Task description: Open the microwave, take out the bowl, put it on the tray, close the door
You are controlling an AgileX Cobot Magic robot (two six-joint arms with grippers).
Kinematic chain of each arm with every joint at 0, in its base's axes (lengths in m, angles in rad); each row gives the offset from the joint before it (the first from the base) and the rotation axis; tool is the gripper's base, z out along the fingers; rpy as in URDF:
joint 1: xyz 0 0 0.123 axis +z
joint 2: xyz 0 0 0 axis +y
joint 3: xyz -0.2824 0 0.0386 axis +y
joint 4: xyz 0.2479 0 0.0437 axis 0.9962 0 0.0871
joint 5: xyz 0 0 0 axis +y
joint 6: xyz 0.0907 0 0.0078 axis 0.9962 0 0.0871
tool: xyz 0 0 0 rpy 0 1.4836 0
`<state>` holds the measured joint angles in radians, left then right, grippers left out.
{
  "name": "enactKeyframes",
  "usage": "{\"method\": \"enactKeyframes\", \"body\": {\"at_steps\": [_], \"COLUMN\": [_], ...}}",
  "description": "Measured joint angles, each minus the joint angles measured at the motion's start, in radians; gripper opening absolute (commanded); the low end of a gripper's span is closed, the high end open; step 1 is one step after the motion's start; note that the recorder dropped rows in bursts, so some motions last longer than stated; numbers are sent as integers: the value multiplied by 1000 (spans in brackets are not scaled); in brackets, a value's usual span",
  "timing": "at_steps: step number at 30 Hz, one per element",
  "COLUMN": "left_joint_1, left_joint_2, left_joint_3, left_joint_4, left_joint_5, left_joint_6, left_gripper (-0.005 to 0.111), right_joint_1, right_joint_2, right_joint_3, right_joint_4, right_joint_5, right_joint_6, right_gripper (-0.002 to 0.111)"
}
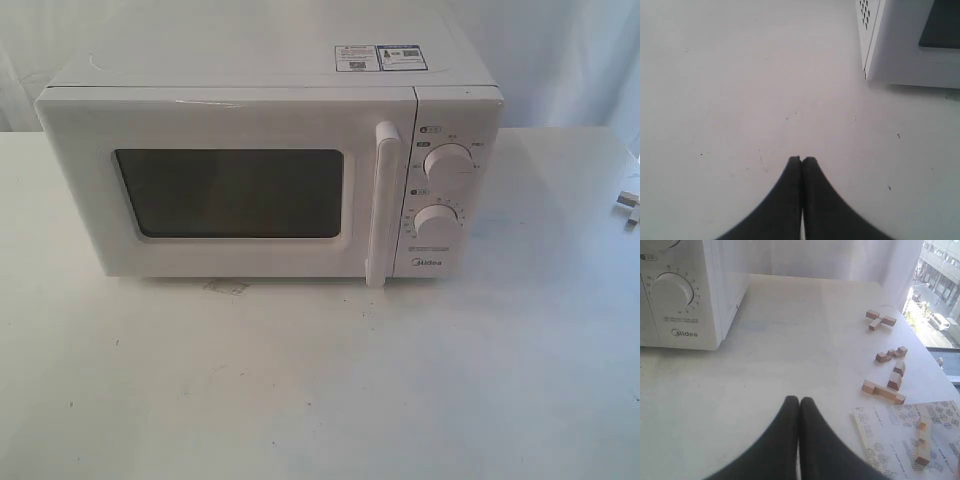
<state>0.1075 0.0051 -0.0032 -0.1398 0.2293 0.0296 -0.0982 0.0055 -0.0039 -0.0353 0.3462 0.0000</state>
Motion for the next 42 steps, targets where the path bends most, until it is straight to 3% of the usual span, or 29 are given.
{"method": "enactKeyframes", "body": {"at_steps": [36,42], "left_joint_1": [0,0], "left_joint_2": [0,0], "left_joint_3": [0,0], "left_joint_4": [0,0], "left_joint_5": [0,0], "left_joint_6": [0,0], "left_gripper": [0,0], "right_joint_1": [0,0], "right_joint_2": [0,0], "right_joint_3": [0,2], "right_joint_4": [0,0], "right_joint_5": [0,-127], "right_joint_6": [0,0], "right_gripper": [0,0]}}
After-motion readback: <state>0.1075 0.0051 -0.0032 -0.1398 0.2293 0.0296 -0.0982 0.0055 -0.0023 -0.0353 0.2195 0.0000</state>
